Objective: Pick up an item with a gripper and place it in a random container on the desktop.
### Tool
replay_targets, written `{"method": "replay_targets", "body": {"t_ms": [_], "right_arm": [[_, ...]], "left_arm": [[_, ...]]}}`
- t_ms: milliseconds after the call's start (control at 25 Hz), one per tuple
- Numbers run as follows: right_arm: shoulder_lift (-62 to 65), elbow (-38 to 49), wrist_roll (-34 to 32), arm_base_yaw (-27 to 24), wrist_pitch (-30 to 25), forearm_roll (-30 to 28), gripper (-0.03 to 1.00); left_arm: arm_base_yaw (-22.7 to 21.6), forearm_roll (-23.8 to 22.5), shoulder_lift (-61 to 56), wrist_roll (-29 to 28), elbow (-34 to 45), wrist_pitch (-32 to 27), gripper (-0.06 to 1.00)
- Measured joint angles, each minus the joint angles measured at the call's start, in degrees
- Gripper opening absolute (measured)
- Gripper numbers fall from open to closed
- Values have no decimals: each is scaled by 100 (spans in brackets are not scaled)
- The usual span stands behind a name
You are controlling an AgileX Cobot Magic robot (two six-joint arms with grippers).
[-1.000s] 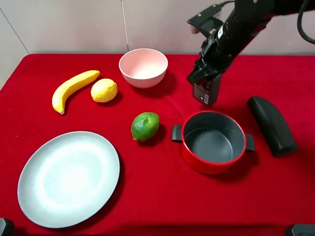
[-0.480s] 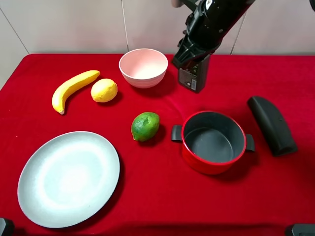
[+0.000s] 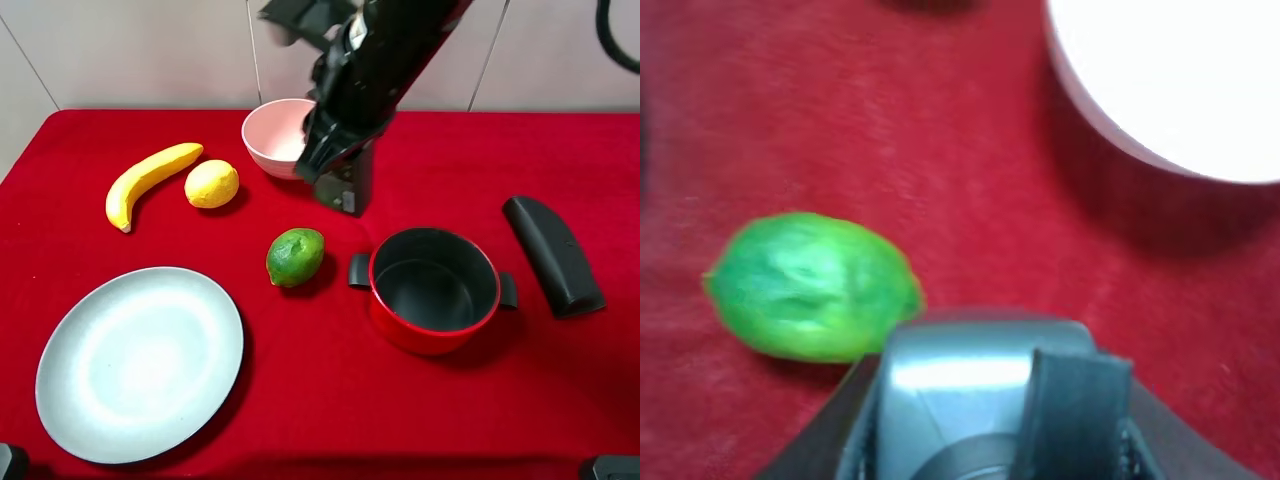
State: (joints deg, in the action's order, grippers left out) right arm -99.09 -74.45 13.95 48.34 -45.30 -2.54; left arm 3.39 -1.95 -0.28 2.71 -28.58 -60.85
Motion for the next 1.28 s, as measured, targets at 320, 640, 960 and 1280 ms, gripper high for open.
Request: {"method": "replay_targets", "body": {"t_ms": [320, 640, 960, 1280], "right_arm": [[0, 0, 0, 903, 204, -66, 31], [-424, -592, 0, 1327, 224, -66, 31], [-1096, -1333, 0, 1566, -2, -7, 31], [-1751, -1812, 0, 1800, -32, 254, 31]], "left_arm": [[0, 0, 0, 0, 0, 0, 99], [0, 0, 0, 0, 0, 0, 99], [0, 0, 0, 0, 0, 0, 99], [0, 0, 0, 0, 0, 0, 99]]}}
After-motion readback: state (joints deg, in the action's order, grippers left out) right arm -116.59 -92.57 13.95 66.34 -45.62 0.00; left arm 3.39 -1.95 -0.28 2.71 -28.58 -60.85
